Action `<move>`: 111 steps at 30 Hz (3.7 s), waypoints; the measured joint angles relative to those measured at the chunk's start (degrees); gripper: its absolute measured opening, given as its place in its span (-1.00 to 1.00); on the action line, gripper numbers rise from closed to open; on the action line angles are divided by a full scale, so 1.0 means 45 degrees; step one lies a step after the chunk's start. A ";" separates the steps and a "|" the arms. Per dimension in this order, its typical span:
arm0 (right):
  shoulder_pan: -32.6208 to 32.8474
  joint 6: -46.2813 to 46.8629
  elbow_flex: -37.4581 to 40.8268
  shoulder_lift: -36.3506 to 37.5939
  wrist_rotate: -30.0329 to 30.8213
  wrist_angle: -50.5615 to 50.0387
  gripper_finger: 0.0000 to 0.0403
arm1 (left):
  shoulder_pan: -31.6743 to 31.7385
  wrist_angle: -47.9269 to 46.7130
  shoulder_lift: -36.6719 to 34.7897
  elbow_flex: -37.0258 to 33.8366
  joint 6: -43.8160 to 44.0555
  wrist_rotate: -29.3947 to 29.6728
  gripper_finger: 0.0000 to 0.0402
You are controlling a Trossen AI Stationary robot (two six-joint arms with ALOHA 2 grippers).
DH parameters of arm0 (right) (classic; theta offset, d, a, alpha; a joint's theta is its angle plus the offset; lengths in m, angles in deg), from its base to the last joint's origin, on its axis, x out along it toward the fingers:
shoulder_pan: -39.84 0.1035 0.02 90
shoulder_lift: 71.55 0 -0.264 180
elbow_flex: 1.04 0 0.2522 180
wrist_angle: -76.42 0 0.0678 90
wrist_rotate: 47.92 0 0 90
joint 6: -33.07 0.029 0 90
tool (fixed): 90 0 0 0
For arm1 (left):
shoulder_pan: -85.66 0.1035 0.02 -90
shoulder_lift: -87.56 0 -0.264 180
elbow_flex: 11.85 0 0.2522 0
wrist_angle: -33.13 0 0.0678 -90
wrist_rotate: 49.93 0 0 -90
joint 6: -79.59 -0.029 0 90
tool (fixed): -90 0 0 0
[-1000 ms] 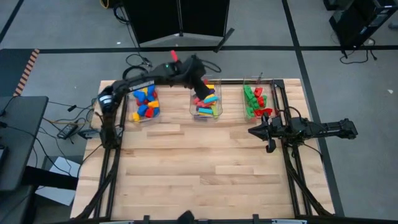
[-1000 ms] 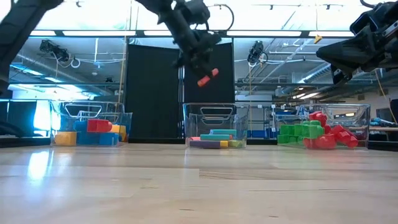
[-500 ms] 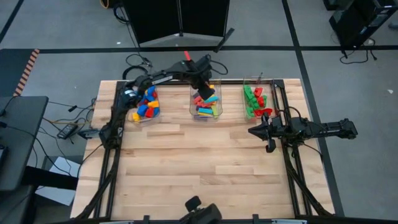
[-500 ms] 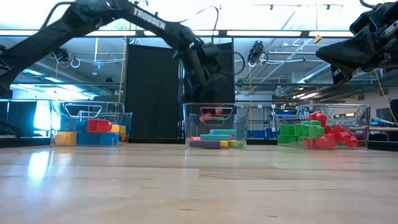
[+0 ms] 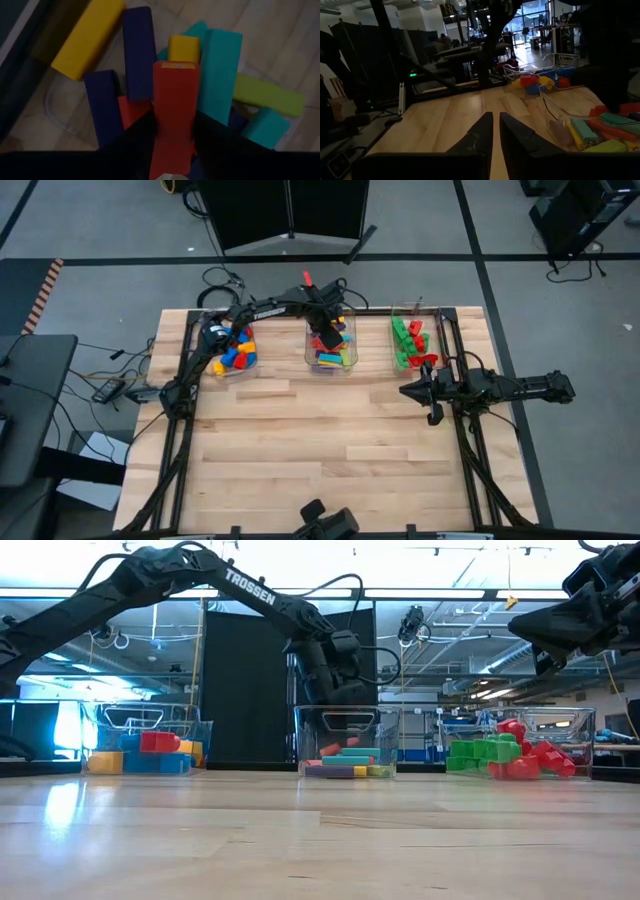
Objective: Sort blocks by size
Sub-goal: Put the red block into the middle transparent bin, then return to Home Position
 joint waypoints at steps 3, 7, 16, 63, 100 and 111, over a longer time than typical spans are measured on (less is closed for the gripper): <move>0.0002 0.0000 0.0000 0.0000 0.0005 0.0003 -0.79 | -0.0005 0.0016 0.0000 -0.0008 -0.0004 -0.0005 -0.25; -0.0001 0.0000 0.0000 0.0001 0.0005 0.0001 -0.81 | -0.0010 0.0000 0.0000 -0.0012 -0.0005 0.0000 -0.15; 0.0002 -0.0001 0.0000 0.0002 0.0010 0.0004 -0.80 | 0.0005 -0.0115 -0.0005 0.1072 0.0084 0.0345 0.00; 0.0002 0.0000 0.0010 -0.0005 0.0017 0.0035 -0.81 | -0.7170 0.7152 -0.8954 -1.0641 0.2713 0.0767 0.00; -0.0001 0.0000 0.0010 0.0010 0.0022 0.0009 -0.84 | -0.7257 1.2643 -2.9678 -2.5743 0.2584 0.0568 0.00; 0.0002 0.0000 0.0010 0.0010 0.0019 0.0016 -0.82 | -0.7257 1.2473 -2.9429 -2.6129 0.1716 0.1112 0.00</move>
